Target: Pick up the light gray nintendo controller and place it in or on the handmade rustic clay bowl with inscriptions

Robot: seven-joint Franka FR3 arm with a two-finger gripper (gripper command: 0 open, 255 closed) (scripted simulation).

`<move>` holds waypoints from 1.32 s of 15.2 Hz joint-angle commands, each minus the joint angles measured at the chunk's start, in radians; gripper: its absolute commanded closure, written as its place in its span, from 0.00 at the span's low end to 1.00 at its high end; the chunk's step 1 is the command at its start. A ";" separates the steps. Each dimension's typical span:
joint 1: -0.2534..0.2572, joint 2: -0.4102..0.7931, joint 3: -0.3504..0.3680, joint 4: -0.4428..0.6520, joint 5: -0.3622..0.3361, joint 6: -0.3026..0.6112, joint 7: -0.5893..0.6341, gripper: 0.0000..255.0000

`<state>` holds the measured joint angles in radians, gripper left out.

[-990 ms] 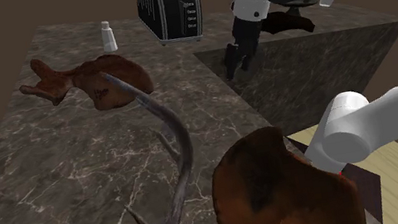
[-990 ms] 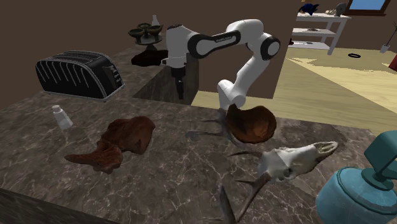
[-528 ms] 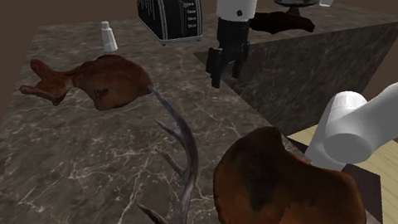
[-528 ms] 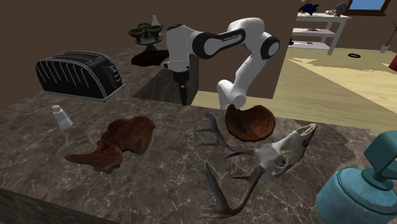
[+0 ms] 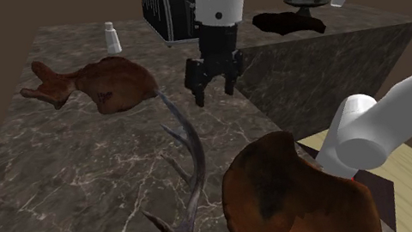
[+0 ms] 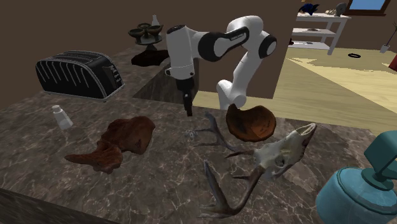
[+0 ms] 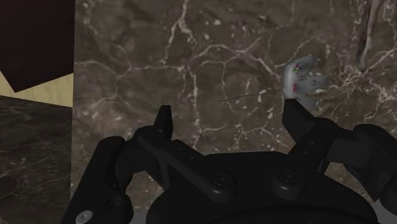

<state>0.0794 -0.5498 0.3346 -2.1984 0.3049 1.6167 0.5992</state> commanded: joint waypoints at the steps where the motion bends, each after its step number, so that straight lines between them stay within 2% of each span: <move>1: 0.003 0.052 0.042 0.056 0.019 -0.004 0.073 0.00; 7: 0.006 0.229 0.162 0.243 0.038 -0.008 0.286 0.00; 8: 0.006 0.234 0.165 0.248 0.037 -0.008 0.292 0.00; 15: 0.027 0.222 0.175 0.139 0.051 0.091 0.285 0.00; 20: 0.024 0.221 0.178 0.140 0.052 0.090 0.285 0.00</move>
<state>0.0967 -0.3730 0.4949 -2.0189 0.3393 1.7061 0.8867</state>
